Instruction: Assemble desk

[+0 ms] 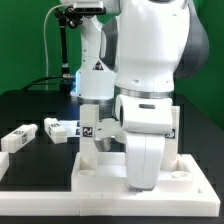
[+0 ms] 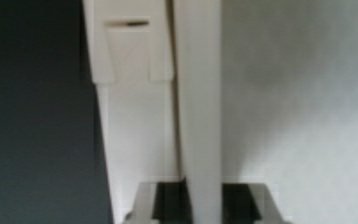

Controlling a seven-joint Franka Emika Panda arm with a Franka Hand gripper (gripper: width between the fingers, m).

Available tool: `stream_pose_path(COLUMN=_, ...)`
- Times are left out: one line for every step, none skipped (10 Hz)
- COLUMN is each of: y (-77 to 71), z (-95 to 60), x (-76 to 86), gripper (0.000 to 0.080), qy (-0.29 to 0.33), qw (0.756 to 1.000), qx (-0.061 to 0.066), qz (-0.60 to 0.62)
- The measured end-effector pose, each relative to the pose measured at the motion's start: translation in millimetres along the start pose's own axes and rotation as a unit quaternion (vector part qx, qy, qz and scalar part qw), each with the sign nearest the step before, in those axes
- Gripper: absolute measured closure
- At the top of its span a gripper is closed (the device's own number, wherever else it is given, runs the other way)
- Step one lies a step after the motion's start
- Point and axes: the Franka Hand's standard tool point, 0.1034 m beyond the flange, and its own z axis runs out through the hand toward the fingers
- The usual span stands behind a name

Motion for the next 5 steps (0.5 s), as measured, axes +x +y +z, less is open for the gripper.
stream_pose_path(y=0.4, z=2.1, x=4.4, gripper=0.0739, qy=-0.006, qw=1.0, qx=-0.001, qz=0.01)
stream_pose_path(y=1.1, z=2.0, x=4.6, gripper=0.0739, qy=-0.02, qw=1.0, qx=-0.004, qz=0.009)
stream_pose_path(y=1.1, z=1.2, x=4.5, gripper=0.0739, qy=-0.029, qw=1.0, qx=-0.005, qz=0.007)
stream_pose_path(y=0.6, z=-0.3, x=3.5, gripper=0.0739, qy=-0.03, qw=1.0, qx=-0.005, qz=0.005)
stream_pose_path(y=0.4, z=0.8, x=2.5, gripper=0.0663, qy=-0.03, qw=1.0, qx=-0.005, qz=0.006)
